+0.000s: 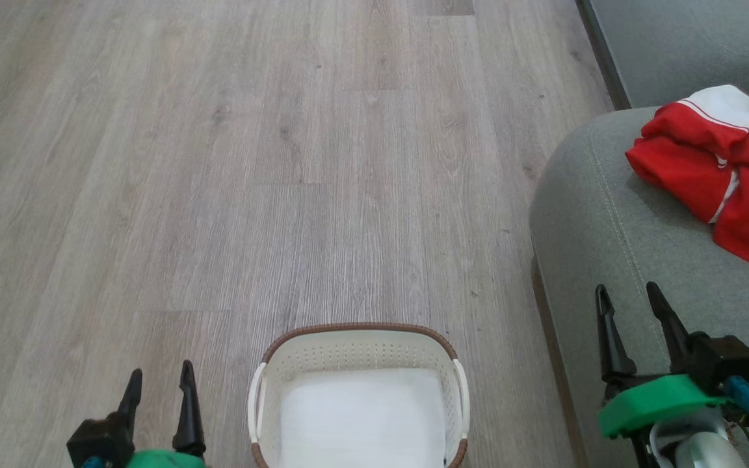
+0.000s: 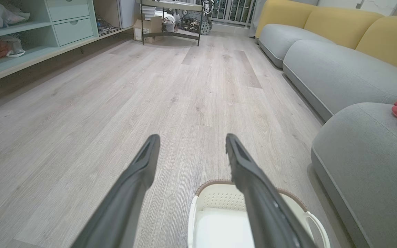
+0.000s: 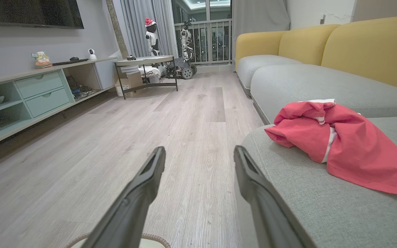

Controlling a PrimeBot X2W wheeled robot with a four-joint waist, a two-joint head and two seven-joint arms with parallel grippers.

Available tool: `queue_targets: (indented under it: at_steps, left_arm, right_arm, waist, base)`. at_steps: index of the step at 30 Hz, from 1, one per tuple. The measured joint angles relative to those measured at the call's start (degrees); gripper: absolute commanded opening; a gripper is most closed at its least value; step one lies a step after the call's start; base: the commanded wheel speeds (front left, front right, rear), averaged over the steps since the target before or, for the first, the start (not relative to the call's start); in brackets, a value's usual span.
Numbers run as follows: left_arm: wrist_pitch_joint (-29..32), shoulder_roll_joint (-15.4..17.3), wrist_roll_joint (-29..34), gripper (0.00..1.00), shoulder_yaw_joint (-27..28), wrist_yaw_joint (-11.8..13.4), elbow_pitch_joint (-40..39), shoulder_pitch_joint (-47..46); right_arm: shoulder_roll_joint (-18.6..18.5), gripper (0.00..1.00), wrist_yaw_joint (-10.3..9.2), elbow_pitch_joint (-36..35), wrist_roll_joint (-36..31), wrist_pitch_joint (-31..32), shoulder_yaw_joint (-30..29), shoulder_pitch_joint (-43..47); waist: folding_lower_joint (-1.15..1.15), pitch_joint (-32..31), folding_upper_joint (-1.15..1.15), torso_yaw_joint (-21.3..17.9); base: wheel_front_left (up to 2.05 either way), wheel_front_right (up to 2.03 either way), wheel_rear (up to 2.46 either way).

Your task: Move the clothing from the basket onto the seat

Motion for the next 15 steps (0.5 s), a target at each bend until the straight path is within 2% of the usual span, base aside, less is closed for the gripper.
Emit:
queue_targets:
  at_steps: [15]
  left_arm:
    - [0.0,-0.8,2.3,1.00,1.4,-1.0,0.9,0.0]
  right_arm:
    - [0.0,1.00,0.00,0.2,0.0,0.0,-0.3,0.0]
  waist:
    - [0.00,0.2,0.00,0.0]
  base:
    - [0.00,0.00,0.00]
